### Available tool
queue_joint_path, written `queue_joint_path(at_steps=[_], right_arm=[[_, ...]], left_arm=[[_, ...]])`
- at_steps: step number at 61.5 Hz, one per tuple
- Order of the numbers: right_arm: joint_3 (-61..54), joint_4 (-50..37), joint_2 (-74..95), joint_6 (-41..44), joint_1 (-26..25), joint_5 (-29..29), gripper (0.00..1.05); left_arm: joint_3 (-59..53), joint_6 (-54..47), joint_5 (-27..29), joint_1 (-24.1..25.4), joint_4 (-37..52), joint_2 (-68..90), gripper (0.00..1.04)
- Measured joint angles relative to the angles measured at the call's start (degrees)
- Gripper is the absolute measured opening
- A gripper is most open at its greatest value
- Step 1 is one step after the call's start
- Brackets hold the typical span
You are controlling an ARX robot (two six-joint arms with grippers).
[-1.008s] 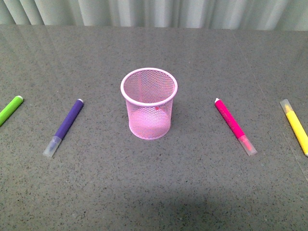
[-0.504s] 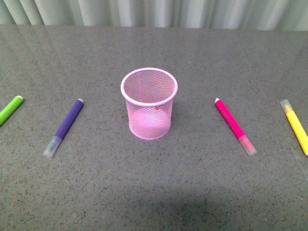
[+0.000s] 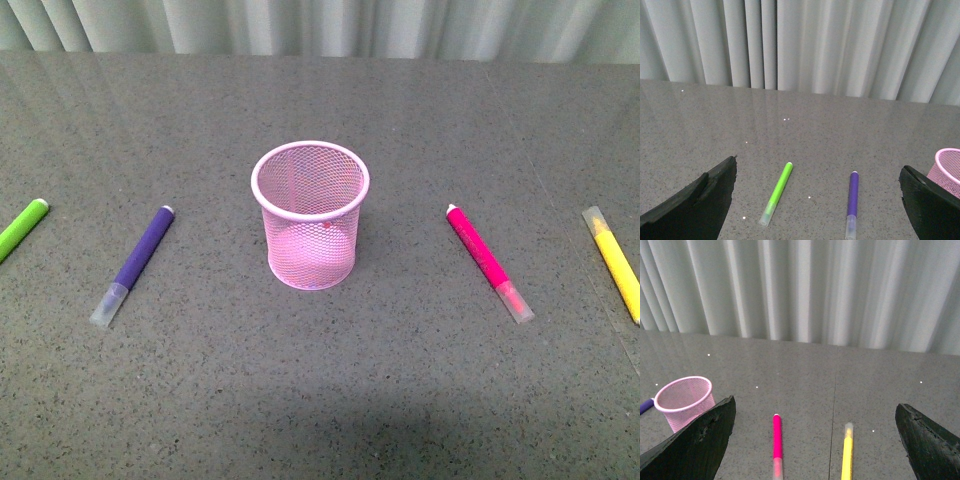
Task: Insert purple and pink pens into pink cup
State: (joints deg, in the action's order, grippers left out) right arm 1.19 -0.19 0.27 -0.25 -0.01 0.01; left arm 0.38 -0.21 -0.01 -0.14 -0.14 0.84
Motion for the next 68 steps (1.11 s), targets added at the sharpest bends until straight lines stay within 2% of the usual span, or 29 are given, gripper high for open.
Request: queue_joint_path(at_steps=[2, 4, 8, 10, 15, 20, 28, 36, 46, 56, 68], right_arm=[[0.0, 0.0, 0.0, 0.0, 0.0, 0.0, 0.97], [0.0, 0.0, 0.0, 0.0, 0.0, 0.0, 0.97], [0.0, 0.0, 0.0, 0.0, 0.0, -0.1, 0.97], [0.0, 0.0, 0.0, 0.0, 0.0, 0.1, 0.97], [0.0, 0.1, 0.0, 0.0, 0.0, 0.0, 0.97], [0.0, 0.1, 0.0, 0.0, 0.0, 0.0, 0.97], [0.0, 0.1, 0.0, 0.0, 0.0, 0.0, 0.97], [0.0, 0.1, 0.0, 0.0, 0.0, 0.0, 0.97], [0.0, 0.1, 0.0, 0.0, 0.0, 0.0, 0.97], [0.0, 0.1, 0.0, 0.0, 0.0, 0.0, 0.97], [0.0, 0.1, 0.0, 0.0, 0.0, 0.0, 0.97]], left_arm=[[0.3, 1.1, 1.5, -0.4, -0.9, 0.7, 0.97], [3.5, 6.0, 9.3, -2.6, -8.8, 4.6, 0.97], [11.1, 15.2, 19.9, -3.0, -18.7, 17.9, 0.97], [13.4, 17.0, 20.7, -2.1, -18.4, 23.3, 0.97], [18.7, 19.6, 19.3, 0.4, -14.1, 34.4, 0.97], [24.9, 19.3, 15.2, 2.2, -8.9, 44.9, 0.97], [37.8, 15.6, 11.0, 4.5, -2.8, 62.8, 0.97], [52.0, 12.7, 8.2, 4.3, -1.6, 82.1, 0.97], [67.6, 11.2, 8.5, -1.7, -5.4, 101.4, 0.97], [78.0, 11.5, 9.9, -8.8, -9.5, 112.0, 0.97], [81.1, 16.3, 10.5, -13.9, -12.8, 117.7, 0.97]])
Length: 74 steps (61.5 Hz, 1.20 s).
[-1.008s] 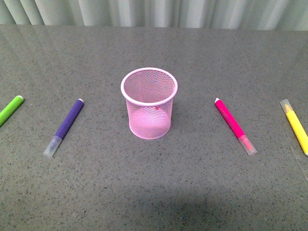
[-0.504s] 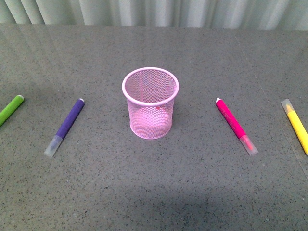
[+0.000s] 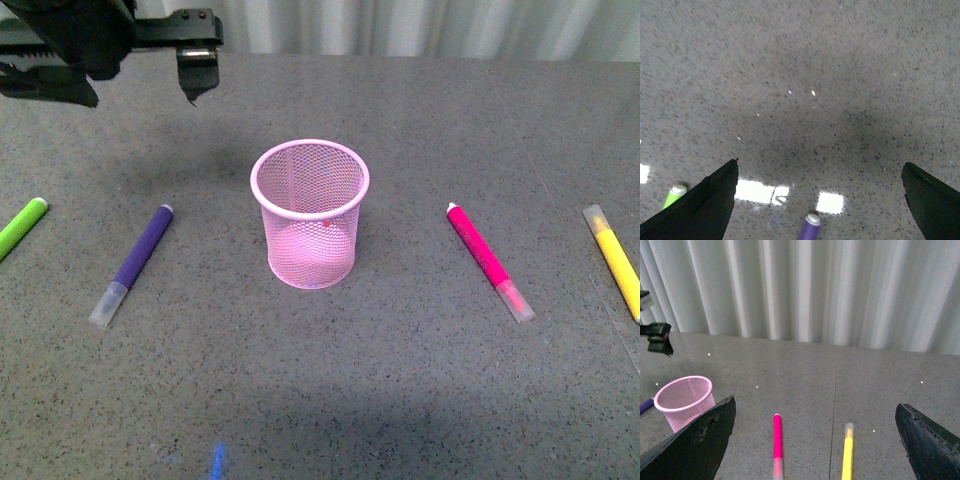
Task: Insert purple and pink pens into pink cup
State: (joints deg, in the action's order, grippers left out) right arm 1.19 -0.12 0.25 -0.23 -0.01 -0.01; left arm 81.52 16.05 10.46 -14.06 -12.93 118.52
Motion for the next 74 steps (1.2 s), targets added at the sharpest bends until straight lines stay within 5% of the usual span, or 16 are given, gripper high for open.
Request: queue_joint_path(at_steps=[33, 74], right_arm=[[0.0, 0.0, 0.0, 0.0, 0.0, 0.0, 0.97], [0.0, 0.0, 0.0, 0.0, 0.0, 0.0, 0.97]], left_arm=[[0.0, 4.0, -1.8, 2.2, -4.3, 1.5, 0.97], [0.7, -3.7, -9.1, 1.7, -6.9, 5.7, 0.97]])
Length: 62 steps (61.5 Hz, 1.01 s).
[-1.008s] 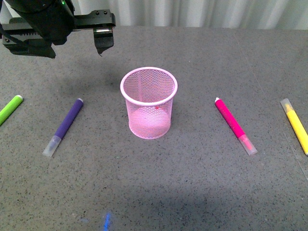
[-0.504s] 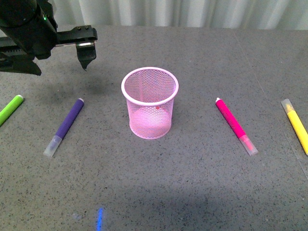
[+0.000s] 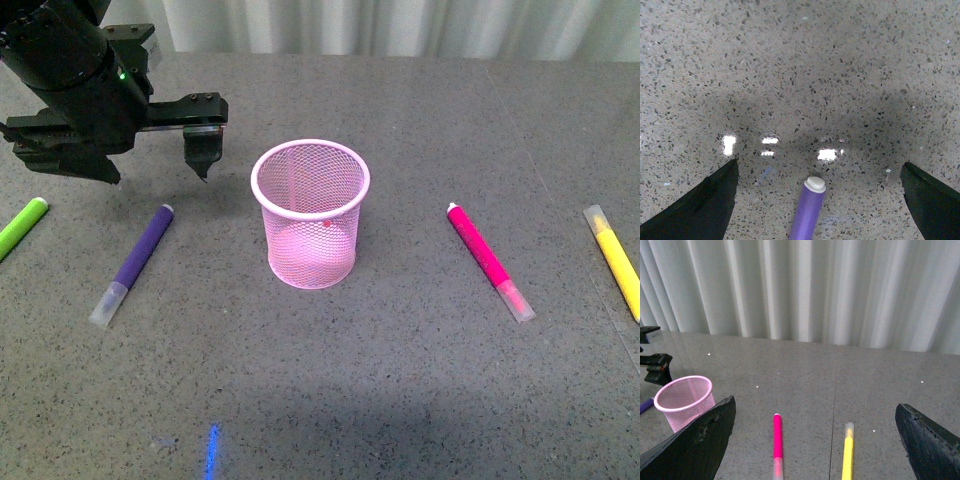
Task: Insert purple and pink pens into pink cup
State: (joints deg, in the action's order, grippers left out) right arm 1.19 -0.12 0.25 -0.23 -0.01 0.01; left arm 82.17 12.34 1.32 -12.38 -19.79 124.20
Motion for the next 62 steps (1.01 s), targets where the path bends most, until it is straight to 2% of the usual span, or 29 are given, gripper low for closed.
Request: queue_joint_path(at_steps=[27, 62], right_arm=[[0.0, 0.0, 0.0, 0.0, 0.0, 0.0, 0.97], [0.0, 0.0, 0.0, 0.0, 0.0, 0.0, 0.97]], left_arm=[[-1.3, -2.9, -2.9, 0.0, -0.6, 0.0, 0.97], [-4.3, -3.2, -3.9, 0.1, -0.4, 0.0, 0.97]])
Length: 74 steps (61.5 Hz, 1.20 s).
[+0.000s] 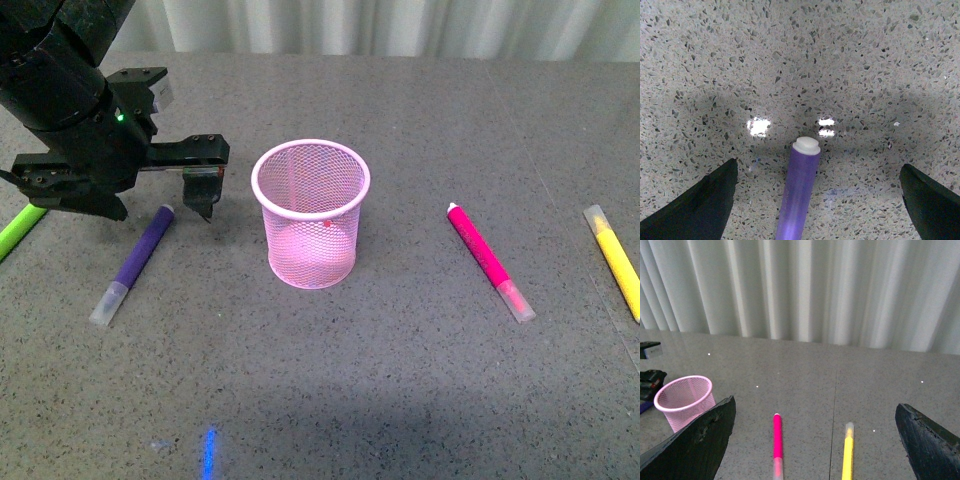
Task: Insert purple and pink pens into pink cup
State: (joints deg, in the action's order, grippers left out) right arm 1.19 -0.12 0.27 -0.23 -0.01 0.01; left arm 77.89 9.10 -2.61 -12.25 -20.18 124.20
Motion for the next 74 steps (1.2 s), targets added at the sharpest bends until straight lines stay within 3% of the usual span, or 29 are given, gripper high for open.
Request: queue_joint_path(at_steps=[32, 48, 61, 74], right_arm=[[0.0, 0.0, 0.0, 0.0, 0.0, 0.0, 0.97], [0.0, 0.0, 0.0, 0.0, 0.0, 0.0, 0.97], [0.0, 0.0, 0.0, 0.0, 0.0, 0.0, 0.97], [0.0, 0.0, 0.0, 0.0, 0.0, 0.0, 0.97]], left_arm=[[2.7, -2.5, -0.5, 2.0, 0.2, 3.0, 0.95], [2.9, -2.4, -0.5, 2.6, 0.3, 3.2, 0.56], [2.9, -2.3, -0.9, 2.6, 0.3, 3.3, 0.1], [2.9, -2.2, -1.3, 2.7, 0.3, 3.3, 0.07]])
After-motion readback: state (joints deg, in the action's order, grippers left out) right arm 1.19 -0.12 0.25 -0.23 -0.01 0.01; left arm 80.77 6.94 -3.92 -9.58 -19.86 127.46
